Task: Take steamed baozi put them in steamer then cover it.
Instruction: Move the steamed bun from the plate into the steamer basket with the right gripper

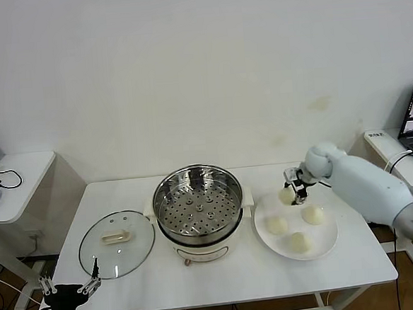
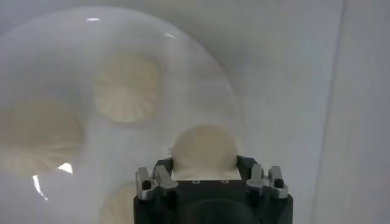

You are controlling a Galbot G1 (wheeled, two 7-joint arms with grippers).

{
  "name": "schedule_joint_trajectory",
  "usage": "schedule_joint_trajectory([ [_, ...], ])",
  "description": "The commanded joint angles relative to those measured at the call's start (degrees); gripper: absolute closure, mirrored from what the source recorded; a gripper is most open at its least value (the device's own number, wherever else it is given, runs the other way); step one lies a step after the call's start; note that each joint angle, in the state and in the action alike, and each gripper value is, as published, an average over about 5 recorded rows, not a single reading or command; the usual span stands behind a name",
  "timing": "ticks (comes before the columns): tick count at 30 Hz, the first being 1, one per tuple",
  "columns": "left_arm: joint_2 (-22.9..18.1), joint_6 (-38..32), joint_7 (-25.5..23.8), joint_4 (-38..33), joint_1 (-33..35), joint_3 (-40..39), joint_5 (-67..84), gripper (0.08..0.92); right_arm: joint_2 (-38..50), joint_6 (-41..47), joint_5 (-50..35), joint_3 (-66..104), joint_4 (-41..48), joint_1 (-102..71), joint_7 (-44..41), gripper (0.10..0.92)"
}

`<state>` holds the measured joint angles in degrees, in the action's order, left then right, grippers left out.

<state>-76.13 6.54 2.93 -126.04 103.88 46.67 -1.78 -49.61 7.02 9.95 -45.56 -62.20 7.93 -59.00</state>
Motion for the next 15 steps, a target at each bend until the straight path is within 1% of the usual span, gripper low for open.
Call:
schedule_joint_trajectory([
  [1,0.07,0.11,-0.02,0.00,-0.06,-0.18,0.11,0.177,4.23,0.98,-7.99,-3.98,-7.41,7.47,-0.47,0.364],
  [4,0.32,0.16,-0.08,-0.18,-0.24,-0.54,0.17,0.177,3.84,1.51,-12.22,-7.23,-8.78,13.31,-0.49,0.364],
  [8,0.68,0.19,-0.14,-0.33,-0.59,-0.77,0.40,0.177,1.23,2.00,-17.20,-12.71,-9.67,22.26,-0.33,0.364],
  [11,1.08,0.22,-0.19,-0.20,-0.88,-0.71,0.76,0.177,-1.73,2.27,-20.45,-15.87,-9.96,26.61,0.26,0.364],
  [15,2.05,0.52,-0.34,0.11,-1.12,-0.50,1.63,0.177,-8.18,2.30,-25.54,-17.71,-9.15,28.53,2.32,0.364],
])
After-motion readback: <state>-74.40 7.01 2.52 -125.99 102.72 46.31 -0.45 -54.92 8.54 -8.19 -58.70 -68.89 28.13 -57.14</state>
